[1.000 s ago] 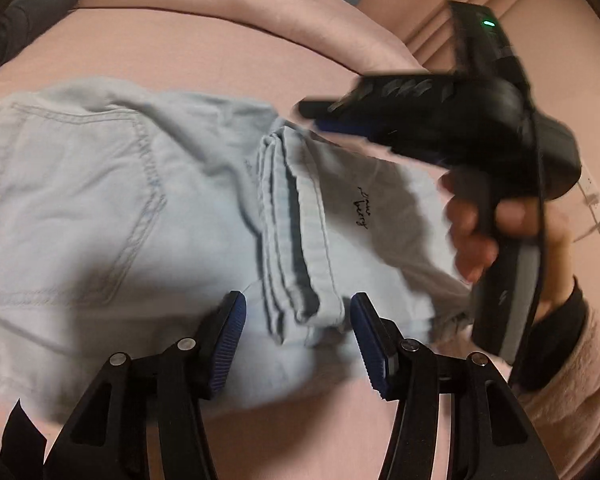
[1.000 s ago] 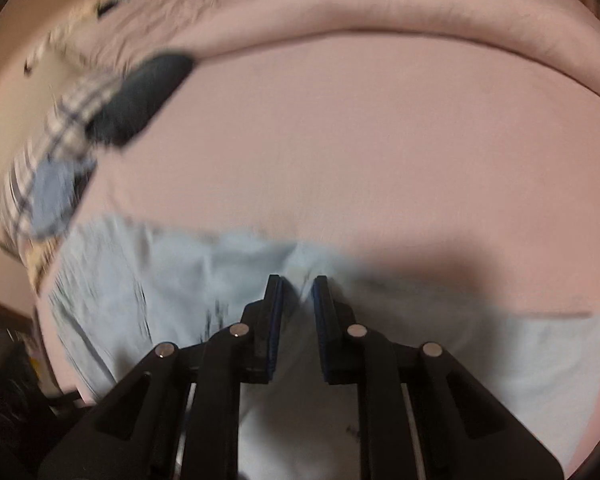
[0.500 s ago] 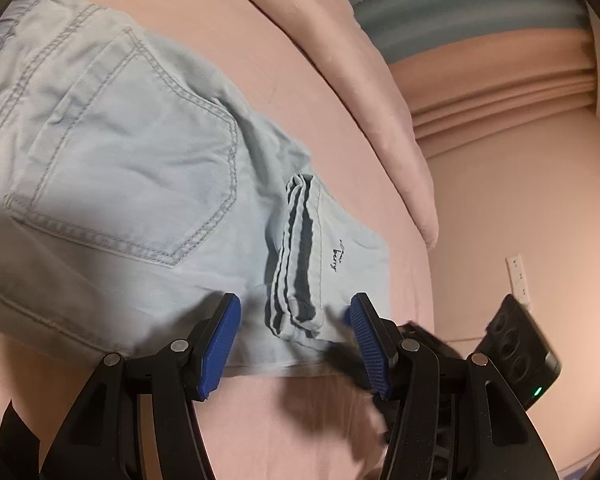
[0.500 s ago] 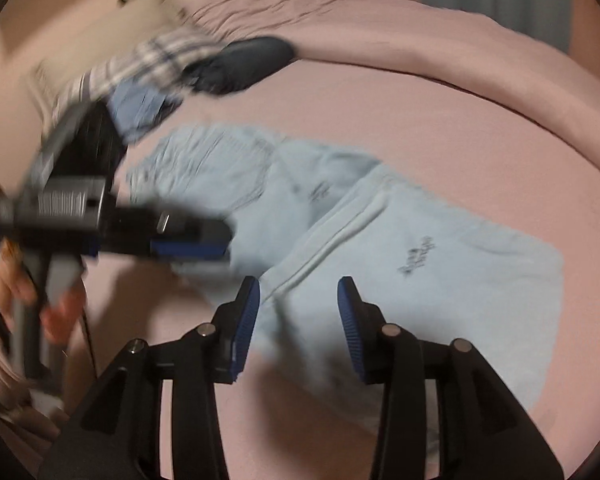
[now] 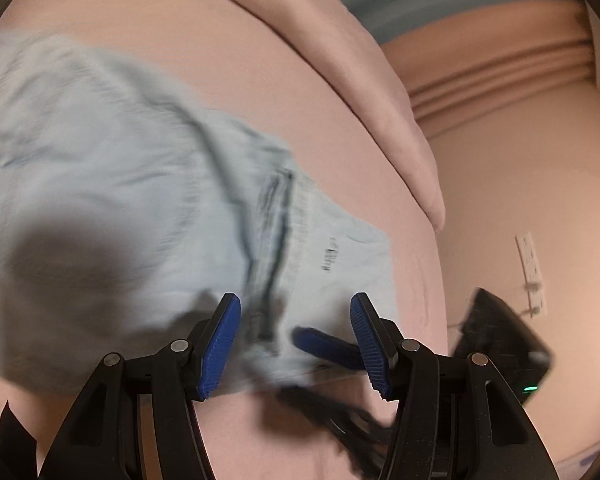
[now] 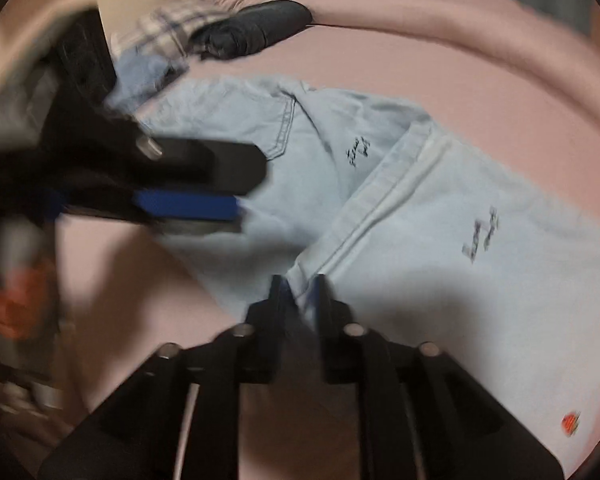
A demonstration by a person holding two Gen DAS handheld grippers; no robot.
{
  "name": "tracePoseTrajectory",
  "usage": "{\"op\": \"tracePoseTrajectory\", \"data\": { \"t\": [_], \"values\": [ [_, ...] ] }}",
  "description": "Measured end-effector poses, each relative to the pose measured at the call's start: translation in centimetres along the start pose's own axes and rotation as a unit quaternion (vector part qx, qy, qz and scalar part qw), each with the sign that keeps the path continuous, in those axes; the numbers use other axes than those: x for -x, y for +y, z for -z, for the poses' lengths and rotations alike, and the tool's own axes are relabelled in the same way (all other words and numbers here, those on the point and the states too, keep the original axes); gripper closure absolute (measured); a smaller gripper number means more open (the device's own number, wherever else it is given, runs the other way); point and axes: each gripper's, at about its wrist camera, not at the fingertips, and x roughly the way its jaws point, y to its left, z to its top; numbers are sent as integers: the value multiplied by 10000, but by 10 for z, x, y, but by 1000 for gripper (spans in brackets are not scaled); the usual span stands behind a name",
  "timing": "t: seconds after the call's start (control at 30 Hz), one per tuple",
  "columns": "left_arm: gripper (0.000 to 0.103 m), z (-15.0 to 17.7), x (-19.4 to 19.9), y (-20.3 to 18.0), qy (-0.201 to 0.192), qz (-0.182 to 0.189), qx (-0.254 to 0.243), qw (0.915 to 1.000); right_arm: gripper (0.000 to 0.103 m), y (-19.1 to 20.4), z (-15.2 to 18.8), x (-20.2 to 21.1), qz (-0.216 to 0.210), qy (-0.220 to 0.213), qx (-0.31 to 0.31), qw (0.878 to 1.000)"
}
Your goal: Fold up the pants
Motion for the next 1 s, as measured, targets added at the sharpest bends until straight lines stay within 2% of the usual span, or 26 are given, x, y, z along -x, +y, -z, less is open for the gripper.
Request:
{"op": "tracePoseTrajectory", "data": {
  "t": [0.03,0.13,0.2,0.27,0.3,0.33,0.37,0.4,0.47,0.5,0.53,0.6,0.63,0.7,0.73,0.77,0.8,0.83,0.9,1.0],
  "values": [
    [47,-2,-6,-9,40,68,-120,9999,52,-4,1,14,-284,-114,-251,9992],
    [44,-6,-22,-33,108,185,-474,9986,54,-11,7,54,-443,-685,-452,9956],
    [39,-5,-36,-42,192,235,-661,9974,54,-26,10,73,-105,-888,-714,9934],
    [37,2,-50,-43,415,175,-848,9954,54,-48,16,81,437,-896,-1021,9898],
    [37,5,-60,-41,489,-134,-962,9941,54,-58,21,78,705,-775,-1146,9879],
    [38,10,-67,-33,484,-627,-1105,9907,54,-69,26,72,982,-579,-1273,9853],
    [55,12,-69,-25,437,-757,-1168,9893,58,-79,32,64,1172,-353,-1400,9825],
    [77,12,-61,-13,214,-741,-1116,9908,61,-91,41,53,1279,-98,-1565,9793],
    [97,8,-48,5,113,-966,-875,9914,62,-97,48,55,1117,-275,-1744,9779],
    [97,6,-37,19,130,-677,-597,9958,62,-96,47,57,1117,-261,-1772,9775],
    [97,7,-31,23,156,-611,-493,9968,61,-94,45,60,1171,-229,-1806,9763],
    [94,11,-19,20,133,-555,-622,9964,59,-84,35,63,1183,-266,-1680,9783],
    [90,13,-13,17,71,-556,-680,9961,59,-77,26,66,1129,-404,-1489,9816],
    [66,16,-1,10,-70,-498,-717,9962,63,-67,6,63,1124,-563,-1110,9858],
    [61,18,8,8,-199,-341,-709,9967,69,-61,-7,55,1232,-586,-929,9863],
    [55,19,15,6,-314,-189,-721,9967,84,-56,-20,43,1377,-525,-767,9861],
    [51,20,14,2,-331,-123,-775,9964,91,-59,-31,34,1420,-455,-664,9866],
    [50,21,14,1,-278,-110,-824,9962,94,-56,-43,18,1392,-368,-556,9880],
    [50,20,4,4,-176,-430,-850,9953,95,-52,-63,-4,1375,-226,-361,9896],
    [50,24,0,22,-1,-392,-572,9976,98,-41,-88,-34,1179,-62,-148,9929]
  ]
}}
